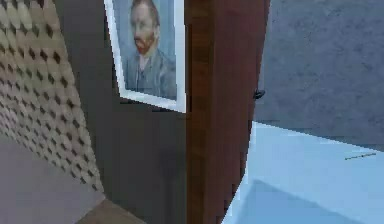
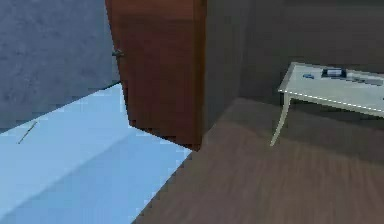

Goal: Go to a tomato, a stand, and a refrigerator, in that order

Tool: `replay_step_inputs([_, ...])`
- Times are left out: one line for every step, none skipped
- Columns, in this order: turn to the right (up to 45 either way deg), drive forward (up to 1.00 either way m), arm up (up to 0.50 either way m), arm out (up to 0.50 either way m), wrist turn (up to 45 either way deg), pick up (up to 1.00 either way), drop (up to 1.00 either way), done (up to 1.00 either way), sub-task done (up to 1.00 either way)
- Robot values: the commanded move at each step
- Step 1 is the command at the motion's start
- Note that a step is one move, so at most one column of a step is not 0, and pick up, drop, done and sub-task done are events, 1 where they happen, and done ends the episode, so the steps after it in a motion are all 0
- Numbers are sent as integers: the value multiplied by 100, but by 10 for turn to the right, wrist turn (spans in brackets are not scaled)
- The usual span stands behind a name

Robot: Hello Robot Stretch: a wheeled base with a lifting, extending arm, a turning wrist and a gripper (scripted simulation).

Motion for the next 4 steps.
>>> replay_step_inputs([-450,0,0,0,0,0,0,0,0])
replay_step_inputs([-450,0,0,0,0,0,0,0,0])
replay_step_inputs([-240,0,0,0,0,0,0,0,0])
replay_step_inputs([0,100,0,0,0,0,0,0,0])
